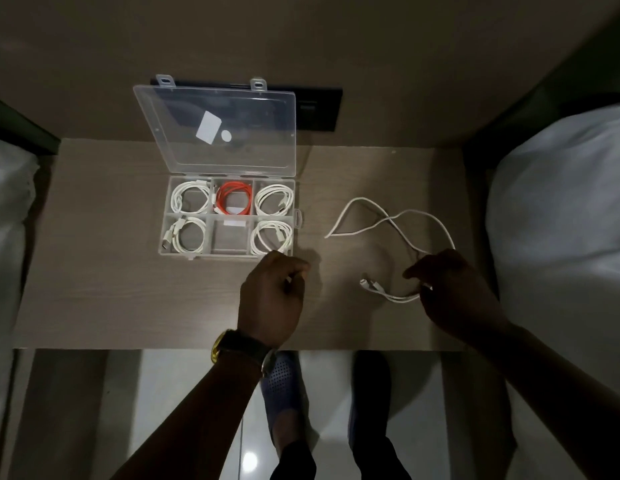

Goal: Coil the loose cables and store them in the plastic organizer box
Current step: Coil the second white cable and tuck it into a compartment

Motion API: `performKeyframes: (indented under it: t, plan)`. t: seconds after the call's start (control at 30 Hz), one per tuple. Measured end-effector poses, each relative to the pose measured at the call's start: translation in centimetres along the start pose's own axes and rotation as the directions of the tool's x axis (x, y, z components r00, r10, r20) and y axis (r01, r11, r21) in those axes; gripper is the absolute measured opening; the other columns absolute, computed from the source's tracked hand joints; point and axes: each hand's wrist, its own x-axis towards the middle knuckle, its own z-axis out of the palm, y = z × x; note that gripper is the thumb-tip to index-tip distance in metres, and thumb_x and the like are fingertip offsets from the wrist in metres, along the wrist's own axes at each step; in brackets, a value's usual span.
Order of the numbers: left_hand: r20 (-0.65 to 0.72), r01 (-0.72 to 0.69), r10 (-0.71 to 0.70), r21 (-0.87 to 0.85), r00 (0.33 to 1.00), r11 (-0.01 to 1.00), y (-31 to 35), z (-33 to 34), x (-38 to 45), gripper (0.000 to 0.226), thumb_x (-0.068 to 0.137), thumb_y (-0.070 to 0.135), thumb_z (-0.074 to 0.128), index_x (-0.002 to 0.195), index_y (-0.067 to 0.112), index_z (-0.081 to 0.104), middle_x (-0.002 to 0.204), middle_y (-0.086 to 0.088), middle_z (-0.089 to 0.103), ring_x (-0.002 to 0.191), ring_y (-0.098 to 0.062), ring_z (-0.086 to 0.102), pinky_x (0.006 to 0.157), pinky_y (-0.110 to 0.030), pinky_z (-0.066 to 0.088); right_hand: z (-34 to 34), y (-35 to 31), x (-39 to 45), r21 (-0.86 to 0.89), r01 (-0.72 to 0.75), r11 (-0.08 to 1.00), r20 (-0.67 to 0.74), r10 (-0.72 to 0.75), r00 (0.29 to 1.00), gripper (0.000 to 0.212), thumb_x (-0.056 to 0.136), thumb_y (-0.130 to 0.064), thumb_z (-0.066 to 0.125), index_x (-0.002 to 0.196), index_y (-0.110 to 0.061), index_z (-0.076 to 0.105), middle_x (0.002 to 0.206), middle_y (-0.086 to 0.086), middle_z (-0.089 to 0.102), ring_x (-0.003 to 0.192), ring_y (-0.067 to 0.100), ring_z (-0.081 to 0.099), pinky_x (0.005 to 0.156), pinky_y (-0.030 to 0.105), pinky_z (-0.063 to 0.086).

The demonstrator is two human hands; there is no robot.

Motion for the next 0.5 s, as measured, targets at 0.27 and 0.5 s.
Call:
performKeyframes:
  t: [0.27, 0.5]
  plan:
    - [0.196, 0.118, -0.08, -0.191, 0.977, 0.975, 3.3, 4.9, -2.2, 0.01, 0.091, 0.022, 0.065, 0.092, 0.021, 0.075, 0.088, 0.006, 0.07, 0.08, -0.009, 0.063, 0.075, -0.029, 0.051, 2.3, 0.4, 0.2, -0.115, 0.225, 0.968, 0.21, -0.198, 0.958, 0.029, 0.089, -0.016, 0.057, 0.113, -0.021, 0.07, 0.111, 0.005, 0.066, 0.1, 0.033, 0.056, 0.082, 0.044, 0.049]
    - [0.23, 0.037, -0.014, -0.097, 0.973, 0.995, 4.1, 5.8, 1.3, 0.025, 0.082, 0.015, 0.072, 0.106, 0.02, 0.071, 0.099, 0.0, 0.065, 0.083, -0.016, 0.064, 0.078, -0.028, 0.052, 2.1, 0.2, 0.5, -0.043, 0.119, 0.992, 0.156, -0.111, 0.982, 0.024, 0.083, -0.019, 0.067, 0.106, -0.013, 0.068, 0.107, 0.009, 0.069, 0.101, 0.035, 0.061, 0.082, 0.046, 0.051]
